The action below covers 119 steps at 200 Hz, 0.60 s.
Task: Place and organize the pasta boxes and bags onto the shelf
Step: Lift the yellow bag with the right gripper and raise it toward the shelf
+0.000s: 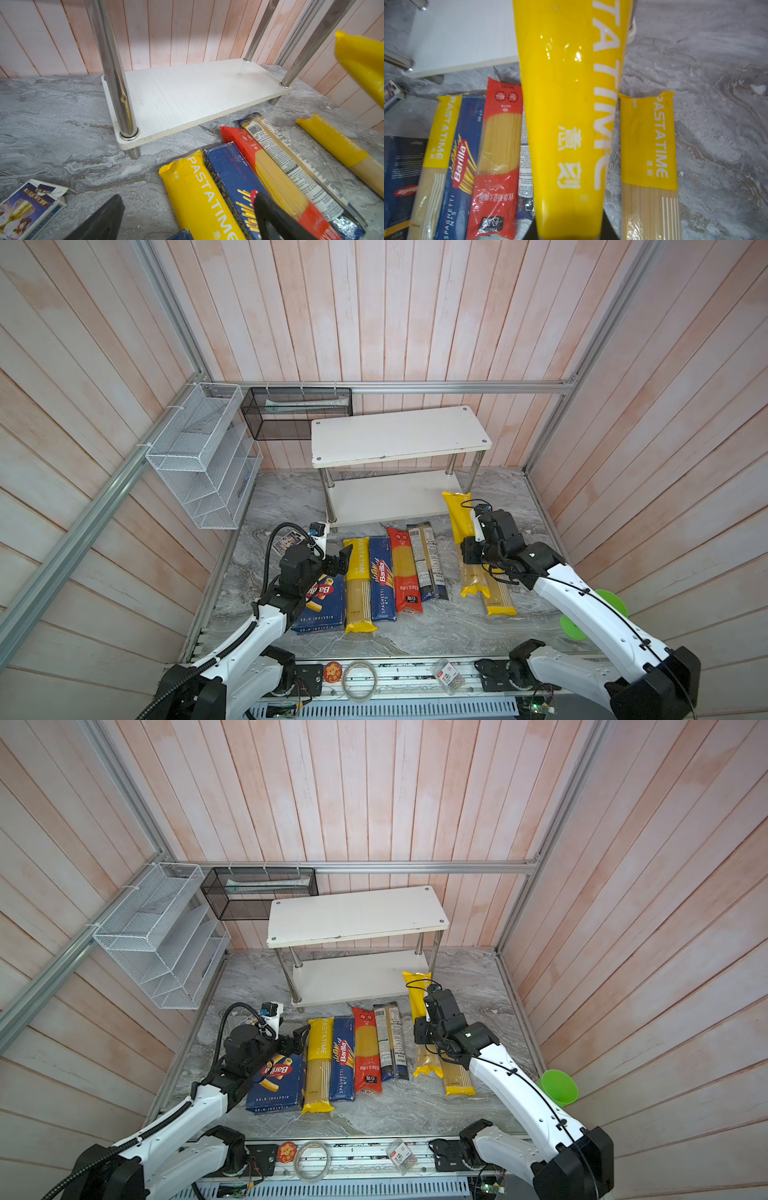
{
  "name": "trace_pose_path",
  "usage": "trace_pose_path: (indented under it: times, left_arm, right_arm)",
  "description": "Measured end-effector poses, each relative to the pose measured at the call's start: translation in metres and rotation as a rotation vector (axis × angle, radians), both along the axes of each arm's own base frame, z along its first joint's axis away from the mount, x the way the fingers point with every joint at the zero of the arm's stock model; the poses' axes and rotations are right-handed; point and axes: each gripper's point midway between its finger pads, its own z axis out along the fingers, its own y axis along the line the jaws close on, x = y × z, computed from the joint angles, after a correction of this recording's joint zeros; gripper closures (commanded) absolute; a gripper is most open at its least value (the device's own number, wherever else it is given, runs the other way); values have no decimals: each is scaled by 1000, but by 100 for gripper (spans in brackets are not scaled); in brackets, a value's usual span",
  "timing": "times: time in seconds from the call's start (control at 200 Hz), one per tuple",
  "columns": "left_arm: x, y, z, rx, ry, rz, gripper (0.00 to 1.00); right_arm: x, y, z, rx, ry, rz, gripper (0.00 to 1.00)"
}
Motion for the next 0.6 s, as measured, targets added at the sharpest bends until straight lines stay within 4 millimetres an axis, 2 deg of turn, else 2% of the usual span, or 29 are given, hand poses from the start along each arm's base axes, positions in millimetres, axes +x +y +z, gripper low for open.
trace_pose_path:
  times: [0.085, 0.265, 0.595]
  left_arm:
    - [0, 0, 0, 0, -1, 0, 0]
    - [-2, 1, 1, -3, -5, 2, 0]
    - [-3, 1, 3, -7, -12, 1, 0]
  right_arm:
    - [4, 2, 19, 10, -37, 3, 94]
    - [4, 0, 41, 7, -59, 6, 94]
    - [-7, -8, 39, -30, -9, -2, 94]
